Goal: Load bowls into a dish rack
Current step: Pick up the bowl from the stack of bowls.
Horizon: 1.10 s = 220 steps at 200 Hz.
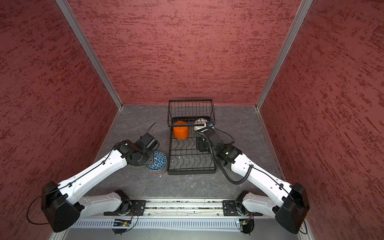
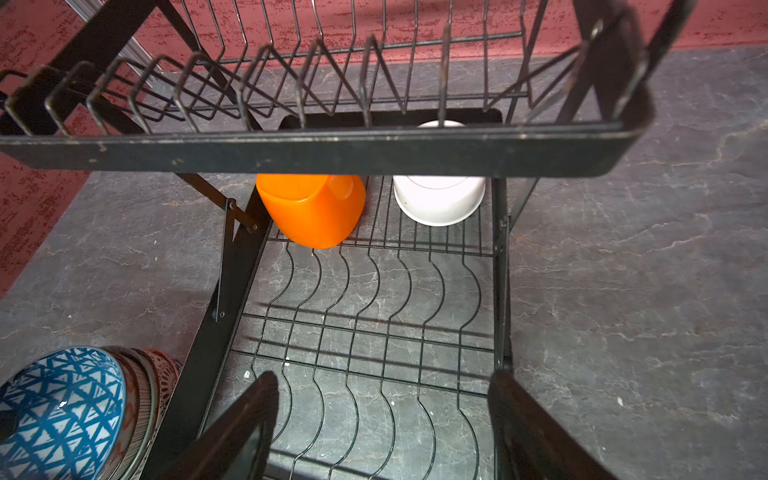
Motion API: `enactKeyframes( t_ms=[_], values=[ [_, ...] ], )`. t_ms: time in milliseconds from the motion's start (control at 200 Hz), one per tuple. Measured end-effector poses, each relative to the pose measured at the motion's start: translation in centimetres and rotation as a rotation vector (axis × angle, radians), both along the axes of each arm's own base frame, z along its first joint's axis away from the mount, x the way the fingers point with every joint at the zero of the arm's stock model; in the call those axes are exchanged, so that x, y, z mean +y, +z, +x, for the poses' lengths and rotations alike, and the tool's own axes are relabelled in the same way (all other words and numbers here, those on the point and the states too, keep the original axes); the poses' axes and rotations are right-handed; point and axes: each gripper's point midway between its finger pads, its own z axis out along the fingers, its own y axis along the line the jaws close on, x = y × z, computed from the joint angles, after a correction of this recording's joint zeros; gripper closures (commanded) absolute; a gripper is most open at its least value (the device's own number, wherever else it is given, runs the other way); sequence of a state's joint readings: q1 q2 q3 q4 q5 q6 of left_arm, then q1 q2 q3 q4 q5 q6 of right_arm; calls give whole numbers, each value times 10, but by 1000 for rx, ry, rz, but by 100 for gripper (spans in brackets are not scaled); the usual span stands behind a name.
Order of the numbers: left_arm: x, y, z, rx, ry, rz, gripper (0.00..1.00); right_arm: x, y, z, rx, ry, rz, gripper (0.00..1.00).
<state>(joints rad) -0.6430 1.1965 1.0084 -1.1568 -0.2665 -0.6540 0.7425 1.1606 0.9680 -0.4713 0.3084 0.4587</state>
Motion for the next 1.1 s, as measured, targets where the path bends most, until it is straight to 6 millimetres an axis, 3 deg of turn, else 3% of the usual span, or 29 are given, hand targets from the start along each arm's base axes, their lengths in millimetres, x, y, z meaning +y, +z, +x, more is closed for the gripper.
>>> enactKeyframes(
  t_ms=[1102],
  values=[
    [3, -10, 8, 23, -11, 31, 87, 15, -9, 7, 14, 51, 12, 20]
  ],
)
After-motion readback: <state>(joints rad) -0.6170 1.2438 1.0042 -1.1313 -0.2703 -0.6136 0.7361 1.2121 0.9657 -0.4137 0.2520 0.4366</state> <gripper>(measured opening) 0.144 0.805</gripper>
